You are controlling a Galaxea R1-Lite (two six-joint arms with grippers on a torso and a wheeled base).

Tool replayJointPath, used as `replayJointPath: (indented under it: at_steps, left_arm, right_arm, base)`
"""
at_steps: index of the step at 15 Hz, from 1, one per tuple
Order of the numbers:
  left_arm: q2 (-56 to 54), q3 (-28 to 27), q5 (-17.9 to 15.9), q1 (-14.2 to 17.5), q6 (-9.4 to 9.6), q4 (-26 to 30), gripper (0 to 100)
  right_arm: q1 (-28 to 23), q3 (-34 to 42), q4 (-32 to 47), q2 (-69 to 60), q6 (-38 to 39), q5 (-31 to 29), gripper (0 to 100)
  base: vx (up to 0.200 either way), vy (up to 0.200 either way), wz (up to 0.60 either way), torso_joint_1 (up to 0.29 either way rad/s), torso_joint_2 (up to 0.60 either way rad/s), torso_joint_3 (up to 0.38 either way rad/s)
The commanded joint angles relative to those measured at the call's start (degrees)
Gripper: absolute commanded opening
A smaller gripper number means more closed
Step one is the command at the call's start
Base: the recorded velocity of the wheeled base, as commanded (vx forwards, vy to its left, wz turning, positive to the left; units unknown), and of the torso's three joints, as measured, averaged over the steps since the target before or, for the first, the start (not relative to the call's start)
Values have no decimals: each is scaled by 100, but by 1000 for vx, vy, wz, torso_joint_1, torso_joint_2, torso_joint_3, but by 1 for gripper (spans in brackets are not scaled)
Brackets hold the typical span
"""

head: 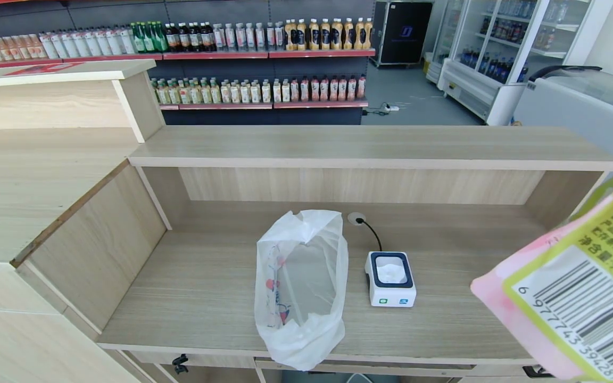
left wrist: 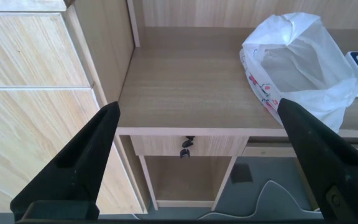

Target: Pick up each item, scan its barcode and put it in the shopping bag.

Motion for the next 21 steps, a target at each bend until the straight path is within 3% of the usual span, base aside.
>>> replayJointPath:
  at_steps: [1,21]
  left_arm:
    - [6,0,-3,0,-1,0,100]
    - [6,0,-3,0,-1,0,100]
  right_arm:
    - [3,3,-12,-34,-13,2,0]
    - [-129,-33,-74,27,-31,-16,0]
  base:
    - [0,0,0,0,0,0]
    - [0,0,0,0,0,0]
